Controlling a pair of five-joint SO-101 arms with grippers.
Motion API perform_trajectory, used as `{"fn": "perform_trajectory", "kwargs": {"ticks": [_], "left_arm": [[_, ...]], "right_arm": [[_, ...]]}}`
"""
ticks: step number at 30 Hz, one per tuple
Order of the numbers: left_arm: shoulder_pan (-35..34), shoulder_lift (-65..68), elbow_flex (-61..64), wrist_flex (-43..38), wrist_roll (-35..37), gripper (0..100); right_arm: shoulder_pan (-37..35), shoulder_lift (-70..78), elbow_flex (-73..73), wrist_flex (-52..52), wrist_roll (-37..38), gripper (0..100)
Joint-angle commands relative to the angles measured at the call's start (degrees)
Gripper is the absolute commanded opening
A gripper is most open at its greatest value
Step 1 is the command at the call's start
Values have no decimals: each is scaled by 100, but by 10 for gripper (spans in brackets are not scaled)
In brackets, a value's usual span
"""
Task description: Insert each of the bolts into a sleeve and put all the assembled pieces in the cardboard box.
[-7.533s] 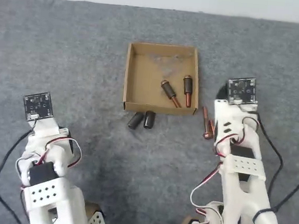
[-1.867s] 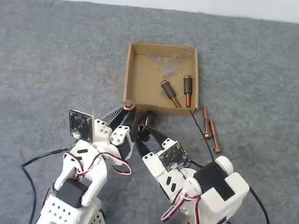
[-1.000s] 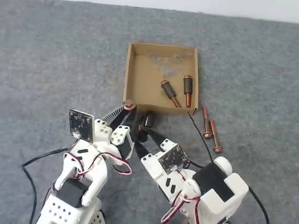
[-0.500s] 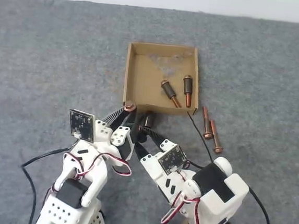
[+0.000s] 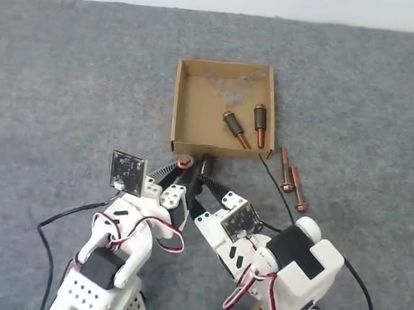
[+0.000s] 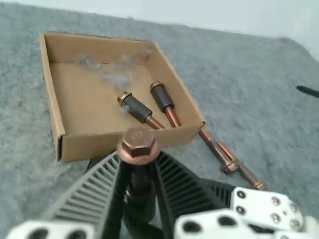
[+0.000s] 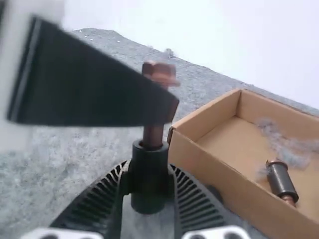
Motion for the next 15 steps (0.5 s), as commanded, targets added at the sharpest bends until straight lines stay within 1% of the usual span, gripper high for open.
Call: {"fn": "perform_trajectory", "kwargs": {"ticks": [1,10,15], "left_arm": [[79,-70,-66,35,-35,12],[114,-79,-66,132,-44,17],[79,-88,-66,229,-26,121]], "right_arm": [[127,-101,44,-189,88,6],[136,-101,44,-180,88,6],[136,-92,44,-180,88,6]]}}
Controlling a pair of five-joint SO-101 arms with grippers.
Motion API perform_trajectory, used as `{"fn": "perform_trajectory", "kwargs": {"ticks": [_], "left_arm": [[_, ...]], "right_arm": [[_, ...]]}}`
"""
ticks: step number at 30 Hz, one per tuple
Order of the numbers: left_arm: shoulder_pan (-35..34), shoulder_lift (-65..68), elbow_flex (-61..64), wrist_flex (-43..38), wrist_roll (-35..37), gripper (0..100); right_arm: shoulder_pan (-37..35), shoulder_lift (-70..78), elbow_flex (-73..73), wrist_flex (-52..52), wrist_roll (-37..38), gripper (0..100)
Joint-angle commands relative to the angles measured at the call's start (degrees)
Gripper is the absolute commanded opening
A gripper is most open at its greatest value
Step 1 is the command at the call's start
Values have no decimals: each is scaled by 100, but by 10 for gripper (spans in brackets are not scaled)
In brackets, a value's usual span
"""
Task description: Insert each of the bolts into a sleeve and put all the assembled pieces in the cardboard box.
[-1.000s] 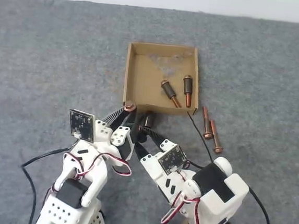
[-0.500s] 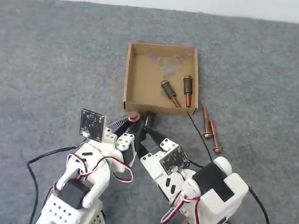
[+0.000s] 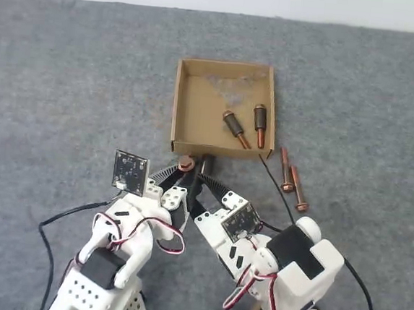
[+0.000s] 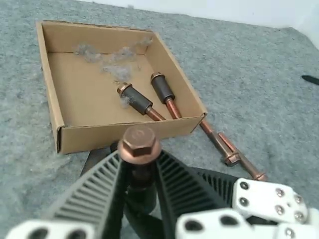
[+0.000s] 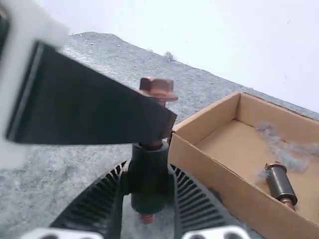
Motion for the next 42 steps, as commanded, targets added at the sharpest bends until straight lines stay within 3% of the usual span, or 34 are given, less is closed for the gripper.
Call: {"fn": "perform_trajectory", "kwargs": {"ticks": [1,20,27,42], "left_arm": [[35,-97,-66,176,-26,139],[18,-105,-66,668,-343,166],[-818,-105,-66,440,-343,167],[-440,-114,-462,431,-79,164]], "right_arm": [[119,-92,44,-171,88,6],[119,-48,18,-171,114,6],[119,-48,9,-163,114,6],[119,-48,-9,-163,114,6]]}}
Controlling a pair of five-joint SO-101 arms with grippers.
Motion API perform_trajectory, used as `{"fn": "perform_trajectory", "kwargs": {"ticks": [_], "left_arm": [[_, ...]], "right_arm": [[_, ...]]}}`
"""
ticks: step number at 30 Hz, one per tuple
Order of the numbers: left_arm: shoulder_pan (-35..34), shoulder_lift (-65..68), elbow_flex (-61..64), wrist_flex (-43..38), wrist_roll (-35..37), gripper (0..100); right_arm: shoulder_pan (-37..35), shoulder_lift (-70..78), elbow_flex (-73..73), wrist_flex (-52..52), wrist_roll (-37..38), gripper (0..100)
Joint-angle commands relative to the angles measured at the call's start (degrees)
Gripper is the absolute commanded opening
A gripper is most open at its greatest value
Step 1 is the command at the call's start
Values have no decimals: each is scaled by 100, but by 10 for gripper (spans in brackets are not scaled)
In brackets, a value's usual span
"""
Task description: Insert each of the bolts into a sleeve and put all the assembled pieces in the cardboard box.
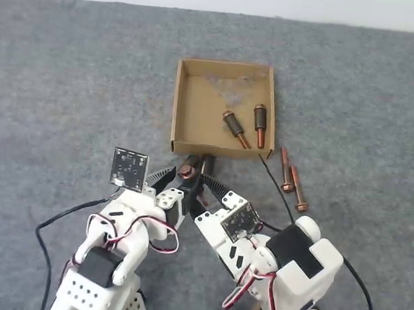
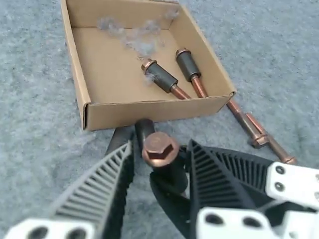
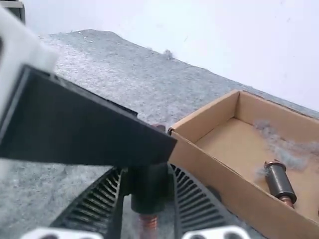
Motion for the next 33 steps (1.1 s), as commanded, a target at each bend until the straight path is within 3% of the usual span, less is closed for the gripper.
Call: {"fn": "perform_trajectory", "kwargs": {"ticks": [1,5,11,17,21,31,33], "left_arm": [[-18,-114,-549,-149,360,164],[-88,-114,-699,-123,501,163],[-941,-114,-901,-158,501,161],[-1310,-114,-989,-167,501,3],[-1336,-114,-989,-167,475,11],[-2602,-114,-84,-132,-1090,10],[-2725,-62,-66,246,-1547,11]], "right_arm": [[127,-75,0,-163,97,6],[127,-75,0,-163,97,6],[136,-66,0,-163,97,6],[136,-66,0,-163,97,6],[180,-66,0,-163,97,6],[286,-84,0,-189,105,6],[286,-84,0,-207,105,6]]}}
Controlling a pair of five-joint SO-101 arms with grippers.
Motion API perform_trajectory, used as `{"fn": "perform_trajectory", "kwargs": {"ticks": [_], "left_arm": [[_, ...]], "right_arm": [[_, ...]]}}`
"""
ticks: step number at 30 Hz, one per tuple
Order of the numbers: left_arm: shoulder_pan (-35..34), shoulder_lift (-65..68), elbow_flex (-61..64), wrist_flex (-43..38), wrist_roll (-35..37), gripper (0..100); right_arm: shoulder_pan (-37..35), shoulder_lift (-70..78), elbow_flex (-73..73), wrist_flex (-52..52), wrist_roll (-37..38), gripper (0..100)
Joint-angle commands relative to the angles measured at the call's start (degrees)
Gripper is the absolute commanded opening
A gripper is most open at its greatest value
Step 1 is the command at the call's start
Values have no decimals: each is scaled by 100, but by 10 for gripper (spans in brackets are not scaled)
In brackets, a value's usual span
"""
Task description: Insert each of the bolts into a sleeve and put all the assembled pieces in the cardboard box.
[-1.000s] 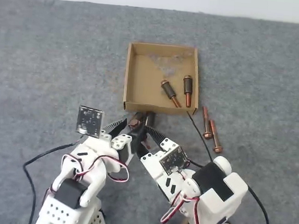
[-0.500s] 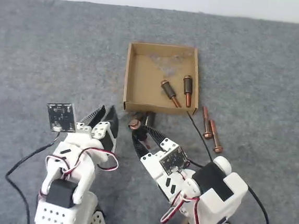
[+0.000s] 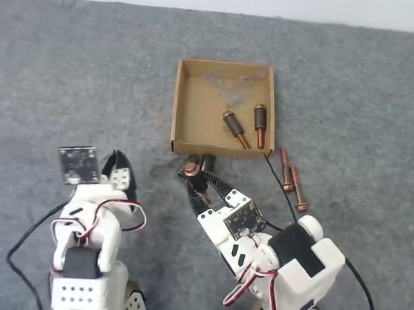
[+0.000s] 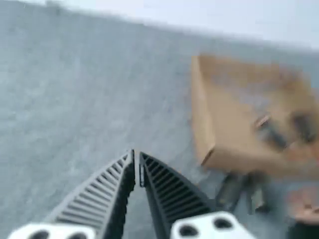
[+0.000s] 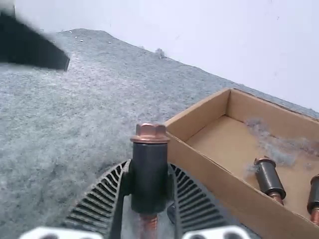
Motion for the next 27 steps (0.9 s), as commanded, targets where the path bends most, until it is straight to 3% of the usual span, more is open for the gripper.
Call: {"fn": "perform_trajectory", "kwargs": {"ticks": [1,17,23,27], "left_arm": [[-308,-53,145,536,-967,11],[-527,-123,145,703,-1152,11],[-527,-123,145,695,-1152,11],[-527,-123,145,695,-1160,11]], "right_arm": [[119,-75,0,-207,123,6],[1042,-127,-703,-497,510,6],[1165,-101,-1468,-400,1451,6],[1235,-119,-2057,382,1670,6]]}}
